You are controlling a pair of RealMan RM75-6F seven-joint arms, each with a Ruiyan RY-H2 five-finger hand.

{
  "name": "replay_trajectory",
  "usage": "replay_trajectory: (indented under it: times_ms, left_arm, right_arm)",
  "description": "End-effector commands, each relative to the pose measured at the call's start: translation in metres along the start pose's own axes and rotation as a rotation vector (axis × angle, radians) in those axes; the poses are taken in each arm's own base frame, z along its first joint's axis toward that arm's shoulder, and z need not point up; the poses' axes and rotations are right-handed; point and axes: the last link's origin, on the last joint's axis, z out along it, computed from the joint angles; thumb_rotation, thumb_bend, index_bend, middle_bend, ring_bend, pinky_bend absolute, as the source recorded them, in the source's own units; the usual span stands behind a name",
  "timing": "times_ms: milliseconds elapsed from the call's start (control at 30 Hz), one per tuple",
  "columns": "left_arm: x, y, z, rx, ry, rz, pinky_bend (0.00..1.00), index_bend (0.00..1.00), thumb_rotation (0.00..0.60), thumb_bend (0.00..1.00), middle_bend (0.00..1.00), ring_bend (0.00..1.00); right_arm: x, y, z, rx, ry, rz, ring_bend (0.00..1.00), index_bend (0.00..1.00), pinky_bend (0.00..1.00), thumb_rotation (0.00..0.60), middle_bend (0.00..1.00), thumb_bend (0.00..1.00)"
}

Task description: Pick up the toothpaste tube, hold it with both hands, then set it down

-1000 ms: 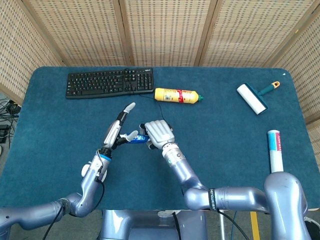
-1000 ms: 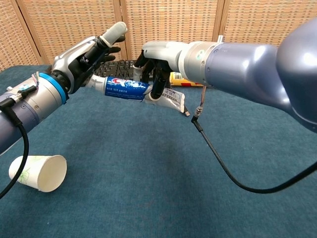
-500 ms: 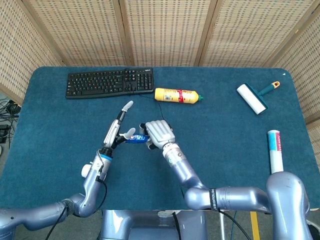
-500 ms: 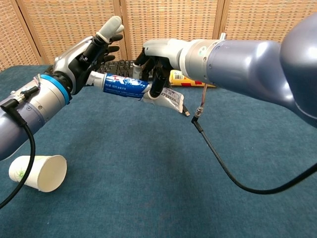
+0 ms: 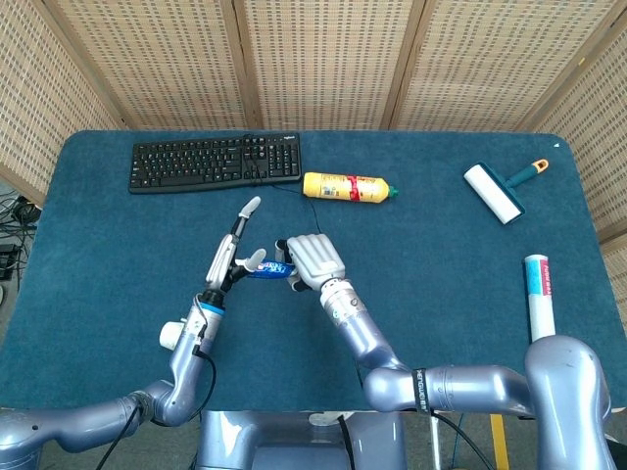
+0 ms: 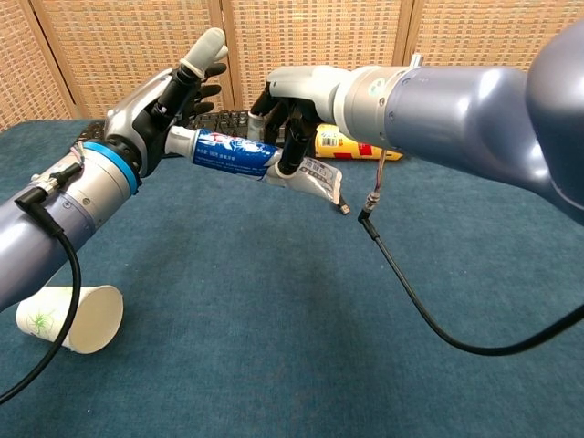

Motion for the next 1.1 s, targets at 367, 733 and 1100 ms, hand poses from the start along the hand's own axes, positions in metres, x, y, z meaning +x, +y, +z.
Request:
replay_trajectory:
  times_ms: [367,733,1100]
  left_arm:
    - [-0.01,0.002,0.001,0.012,-0.01,-0.003,0.0,0.0,0.117,0.0,0.0,0.0]
    - [0.0,0.001,0.001,0.011,0.012,-0.003,0.0,0.0,0.117,0.0,0.0,0.0]
    - [0.079,-0.004,-0.025,-0.044,0.104,0.109,0.0,0.0,0.117,0.0,0.0,0.0]
  right_arm:
    - [0.003,0.0,0.0,-0.003,0.009,0.011,0.59,0.67,0.68,0.6,0.66,0.64]
    - [0.009,0.005,-0.002,-0.018,0.025,0.007,0.59,0.67,0.68,0.6,0.66,0.64]
    - [0.015,0.05,-0.011,-0.126,0.039,-0.043,0.59,0.67,0.68,0.6,0.66,0.64]
